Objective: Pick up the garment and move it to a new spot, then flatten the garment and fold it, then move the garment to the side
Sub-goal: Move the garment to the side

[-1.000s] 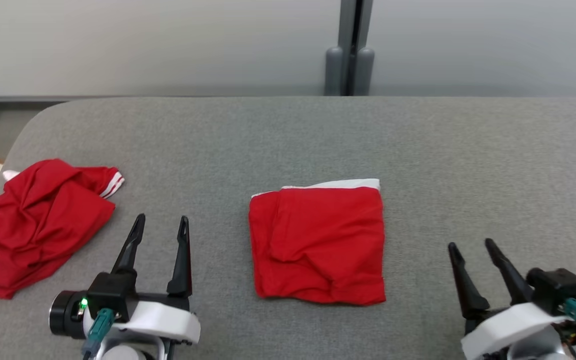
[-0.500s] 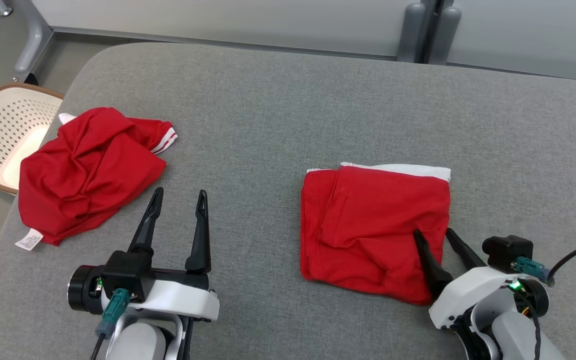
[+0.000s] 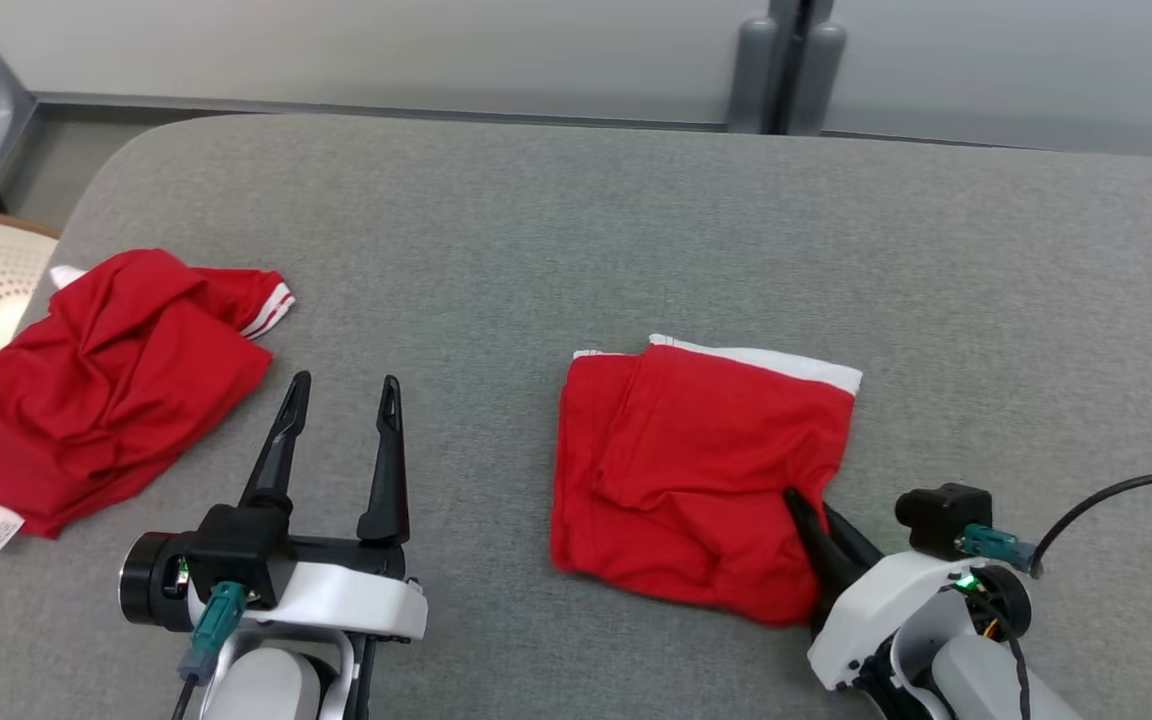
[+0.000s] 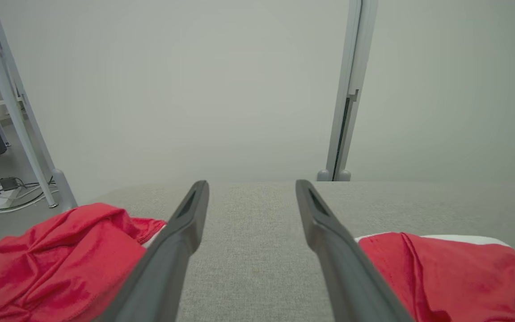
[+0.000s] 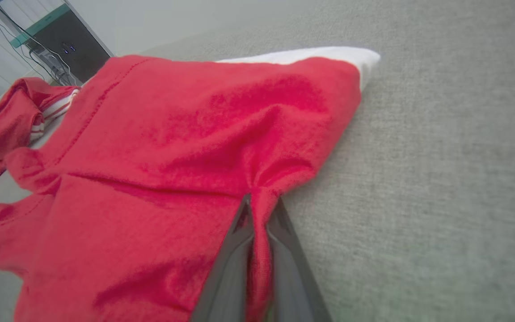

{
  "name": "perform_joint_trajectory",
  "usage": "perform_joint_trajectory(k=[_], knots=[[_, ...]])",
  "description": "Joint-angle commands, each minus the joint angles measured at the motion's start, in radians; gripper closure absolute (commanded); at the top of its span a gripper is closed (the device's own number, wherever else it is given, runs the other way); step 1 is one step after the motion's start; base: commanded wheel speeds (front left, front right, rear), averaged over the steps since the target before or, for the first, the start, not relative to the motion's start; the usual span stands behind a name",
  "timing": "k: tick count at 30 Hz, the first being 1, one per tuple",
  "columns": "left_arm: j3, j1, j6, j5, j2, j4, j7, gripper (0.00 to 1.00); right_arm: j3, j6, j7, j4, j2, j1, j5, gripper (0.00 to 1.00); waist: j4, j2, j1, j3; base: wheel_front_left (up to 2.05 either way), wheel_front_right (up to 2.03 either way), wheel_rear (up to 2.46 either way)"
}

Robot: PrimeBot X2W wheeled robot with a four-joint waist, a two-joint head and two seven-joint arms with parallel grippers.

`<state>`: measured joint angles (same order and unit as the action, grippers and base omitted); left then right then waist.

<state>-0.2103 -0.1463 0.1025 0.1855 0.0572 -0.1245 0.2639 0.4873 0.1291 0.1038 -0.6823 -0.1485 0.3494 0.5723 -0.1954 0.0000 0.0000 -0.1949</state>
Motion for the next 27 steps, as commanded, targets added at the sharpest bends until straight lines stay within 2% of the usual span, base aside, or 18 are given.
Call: perform_joint_trajectory(k=[1, 7, 8, 11, 17, 22, 27], knots=[[0.008, 0.011, -0.002, -0.011, 0.012, 0.006, 0.0, 0.0, 0.039, 0.001, 0.004, -0.016, -0.024, -0.031, 0.008, 1.0, 0.073, 0.0, 0.0, 0.026, 0.0, 0.0, 0.0], [0.016, 0.026, -0.009, -0.018, 0.026, 0.016, 0.0, 0.0, 0.137, 0.0, 0.014, -0.014, -0.088, -0.03, 0.028, 1.0, 0.23, 0.0, 0.0, 0.068, 0.0, 0.0, 0.0], [0.016, 0.026, -0.009, -0.018, 0.026, 0.016, 0.0, 0.0, 0.137, 0.0, 0.014, -0.014, -0.088, -0.03, 0.028, 1.0, 0.23, 0.0, 0.0, 0.068, 0.0, 0.0, 0.0], [0.01, 0.026, -0.014, -0.02, 0.032, 0.022, 0.0, 0.0, 0.177, 0.0, 0.013, -0.014, -0.132, -0.025, 0.046, 1.0, 0.306, 0.0, 0.0, 0.079, 0.0, 0.0, 0.0], [-0.003, 0.001, -0.018, -0.028, 0.043, 0.035, -0.007, 0.0, 0.258, 0.001, 0.015, 0.002, -0.211, 0.052, 0.08, 1.0, 0.439, 0.0, 0.0, 0.06, 0.0, 0.0, 0.0], [-0.026, -0.045, -0.027, -0.046, 0.051, 0.058, -0.026, 0.0, 0.328, 0.001, 0.036, 0.011, -0.287, 0.16, 0.108, 1.0, 0.49, 0.0, 0.0, -0.011, 0.0, 0.0, 0.0], [-0.065, -0.132, -0.045, -0.079, 0.056, 0.087, -0.051, 0.0, 0.35, 0.001, 0.076, -0.049, -0.381, 0.304, 0.148, 1.0, 0.486, 0.0, 0.0, -0.117, 0.0, 0.0, 0.0]])
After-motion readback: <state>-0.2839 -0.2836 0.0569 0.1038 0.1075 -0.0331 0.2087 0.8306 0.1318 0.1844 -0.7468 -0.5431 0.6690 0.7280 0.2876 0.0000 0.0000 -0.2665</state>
